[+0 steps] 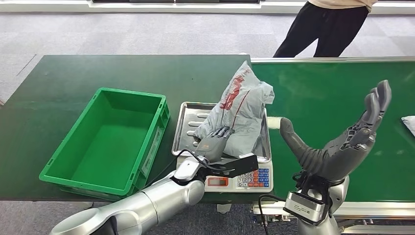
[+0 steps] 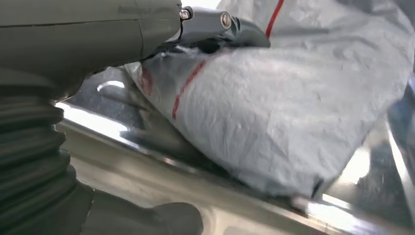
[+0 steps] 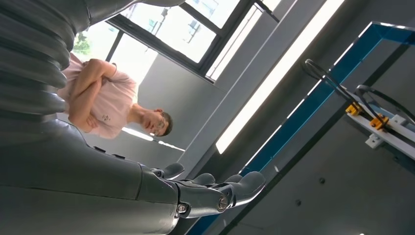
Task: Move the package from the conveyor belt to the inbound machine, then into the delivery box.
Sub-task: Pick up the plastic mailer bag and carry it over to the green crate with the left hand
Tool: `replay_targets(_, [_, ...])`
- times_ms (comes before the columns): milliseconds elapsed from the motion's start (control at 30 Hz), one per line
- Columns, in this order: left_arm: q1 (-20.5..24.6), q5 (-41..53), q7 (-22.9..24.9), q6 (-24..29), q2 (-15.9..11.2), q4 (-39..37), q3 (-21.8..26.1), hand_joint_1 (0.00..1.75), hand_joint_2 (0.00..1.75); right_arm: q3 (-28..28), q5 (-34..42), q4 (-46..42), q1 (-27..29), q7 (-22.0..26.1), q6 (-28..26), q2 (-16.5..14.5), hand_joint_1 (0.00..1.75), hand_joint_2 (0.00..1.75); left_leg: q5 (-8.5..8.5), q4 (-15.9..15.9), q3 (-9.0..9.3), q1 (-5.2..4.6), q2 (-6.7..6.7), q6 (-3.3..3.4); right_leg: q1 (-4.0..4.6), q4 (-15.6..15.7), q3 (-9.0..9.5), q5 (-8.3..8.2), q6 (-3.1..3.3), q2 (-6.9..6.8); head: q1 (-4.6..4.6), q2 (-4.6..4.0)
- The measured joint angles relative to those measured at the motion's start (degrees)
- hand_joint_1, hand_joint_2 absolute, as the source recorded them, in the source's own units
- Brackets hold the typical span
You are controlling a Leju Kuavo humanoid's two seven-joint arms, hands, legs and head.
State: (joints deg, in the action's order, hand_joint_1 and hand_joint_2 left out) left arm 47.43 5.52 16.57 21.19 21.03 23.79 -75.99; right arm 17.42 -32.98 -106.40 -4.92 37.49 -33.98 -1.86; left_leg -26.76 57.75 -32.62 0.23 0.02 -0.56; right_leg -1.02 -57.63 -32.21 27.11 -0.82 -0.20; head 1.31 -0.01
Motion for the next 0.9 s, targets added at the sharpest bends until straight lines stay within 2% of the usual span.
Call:
replay_targets(133, [1.2, -7.5, -3.4, -6.0, 0.0, 0.0, 1.1, 0.0, 1.75, 0.0, 0.1, 0.0, 0.1, 0.4, -0.4, 0.0, 0.0, 1.75, 0.07, 0.0, 0.03, 0.0, -0.1, 0.02, -0.01, 0.0, 0.1, -0.01, -0.02, -0.2, 0.0, 0.01])
replay_targets(300, [3.5, -18.8, -7.0, -16.8, 0.0, 0.0, 3.5, 0.0, 1.75, -0.3, 0.2, 0.0, 0.2, 0.7, -0.7, -0.4, 0.0, 1.75, 0.15, 0.0, 0.08, 0.0, -0.43, 0.14, -0.04, 0.0, 0.32, 0.01, -0.03, -0.62, 0.0, 0.01])
replay_targets(400, [4.1, -23.0, -8.5, -20.0, -0.1, -0.3, 5.0, 0.0, 1.75, -0.4, 0.2, 0.0, 0.2, 0.6, -0.7, -0.6, 0.0, 1.75, 0.18, 0.0, 0.08, 0.0, -0.46, 0.18, -0.09, 0.0, 0.35, 0.01, -0.04, -0.66, 0.0, 0.01])
replay_targets(567, [4.7, -27.1, -10.2, -22.4, -0.3, -1.2, 6.5, 0.0, 1.75, -1.1, -0.1, 0.0, 0.2, 0.4, -0.4, -1.0, 0.0, 1.75, 0.21, 0.0, 0.08, -0.01, -0.46, 0.23, -0.15, 0.0, 0.36, -0.03, -0.09, -0.66, 0.0, 0.01])
replay_targets(733, [4.8, -27.4, -10.6, -21.9, -0.3, -1.6, 6.9, 0.0, 1.75, -1.5, -0.6, 0.0, 0.2, 0.3, -0.1, -1.3, 0.0, 1.75, 0.21, 0.0, 0.08, -0.01, -0.45, 0.24, -0.15, 0.0, 0.34, -0.04, -0.1, -0.63, 0.0, 0.01])
replay_targets(833, [4.8, -26.0, -10.2, -20.0, -0.3, -1.7, 6.8, 0.0, 1.75, -1.5, -0.8, 0.0, 0.2, 0.2, -0.1, -1.3, 0.0, 1.75, 0.21, 0.0, 0.08, -0.01, -0.43, 0.24, -0.15, 0.0, 0.32, -0.04, -0.1, -0.61, 0.0, 0.01])
replay_targets(900, [4.8, -23.1, -9.0, -16.3, -0.3, -1.6, 6.3, 0.0, 1.75, -1.5, -1.0, -0.1, 0.4, 0.0, -0.1, -1.3, 0.0, 1.75, 0.22, 0.0, 0.08, -0.01, -0.4, 0.23, -0.15, 0.0, 0.28, -0.05, -0.1, -0.56, 0.0, 0.01])
